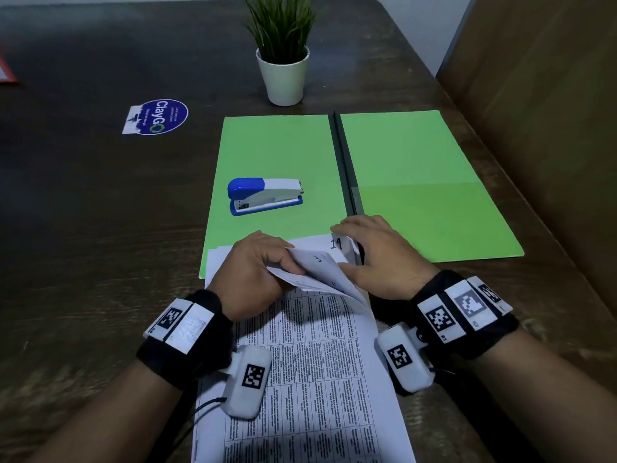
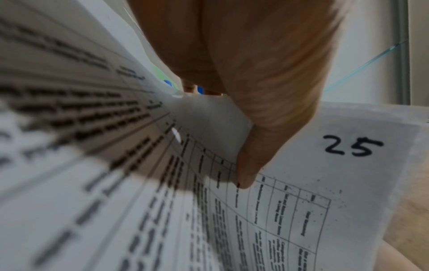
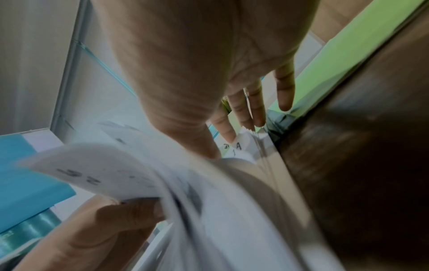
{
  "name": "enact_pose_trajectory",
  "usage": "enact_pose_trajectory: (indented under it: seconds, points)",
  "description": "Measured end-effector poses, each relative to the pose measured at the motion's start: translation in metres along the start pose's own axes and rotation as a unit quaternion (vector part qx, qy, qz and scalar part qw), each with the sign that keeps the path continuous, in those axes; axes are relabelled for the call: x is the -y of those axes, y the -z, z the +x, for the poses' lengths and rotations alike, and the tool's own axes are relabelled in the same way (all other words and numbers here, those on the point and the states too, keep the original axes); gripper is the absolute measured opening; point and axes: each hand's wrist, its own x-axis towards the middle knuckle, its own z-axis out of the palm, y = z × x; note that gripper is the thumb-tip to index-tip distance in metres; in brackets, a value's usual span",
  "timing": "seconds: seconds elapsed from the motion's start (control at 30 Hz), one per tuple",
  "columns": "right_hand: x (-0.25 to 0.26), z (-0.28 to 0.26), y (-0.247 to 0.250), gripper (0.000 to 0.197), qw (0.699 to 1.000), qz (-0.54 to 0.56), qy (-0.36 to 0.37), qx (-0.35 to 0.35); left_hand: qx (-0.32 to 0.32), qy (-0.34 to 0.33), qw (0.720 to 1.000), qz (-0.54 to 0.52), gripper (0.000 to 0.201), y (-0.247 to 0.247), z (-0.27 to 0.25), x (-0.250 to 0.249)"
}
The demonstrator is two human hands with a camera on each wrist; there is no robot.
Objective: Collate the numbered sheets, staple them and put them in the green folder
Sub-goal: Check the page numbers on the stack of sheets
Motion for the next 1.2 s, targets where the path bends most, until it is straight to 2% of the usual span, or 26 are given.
enact_pose_trajectory:
  seconds: [0.07,0.17,0.2,0.3,0.37,0.6,0.7,0.9,1.07,1.2]
  points:
    - [0.001,-0.001,0.0,0.055,0.999,0.022,-0.002,-0.028,0.002,-0.004,1.0,0.002,0.027,0.0,0.0,0.0]
    - [0.002,-0.001,0.0,0.035,0.995,0.043,0.006,-0.089,0.004,-0.001,1.0,0.008,0.031,0.0,0.0,0.003]
    - [0.002,-0.001,0.0,0.036,0.994,0.045,0.006,-0.101,0.003,0.007,1.0,0.008,0.032,0.0,0.0,0.004]
    - [0.003,-0.001,0.001,0.069,0.998,0.016,-0.021,-0.06,0.005,0.028,1.0,0.013,0.031,-0.001,0.0,0.005]
    - [0.002,-0.001,-0.002,0.072,0.999,-0.014,-0.026,-0.028,0.007,0.037,0.999,0.013,0.03,-0.001,-0.001,0.005]
    - [0.003,-0.004,-0.001,0.038,0.997,-0.024,0.002,-0.071,0.018,0.047,0.999,0.009,0.016,0.0,-0.001,0.001]
    - [0.006,-0.004,-0.001,0.014,0.995,-0.002,-0.007,-0.104,0.014,0.047,0.999,0.014,0.024,0.0,-0.001,0.002]
    - [0.002,-0.005,-0.004,0.033,0.986,0.154,-0.014,-0.058,0.017,0.029,0.999,-0.015,0.021,-0.001,-0.002,0.009]
    - [0.005,-0.007,-0.003,0.029,0.981,0.18,0.019,-0.074,0.003,0.016,1.0,-0.02,0.026,-0.001,-0.002,0.012]
    - [0.008,-0.009,0.0,0.048,0.983,0.169,0.044,-0.063,0.005,0.03,1.0,-0.003,0.014,-0.001,-0.002,0.011]
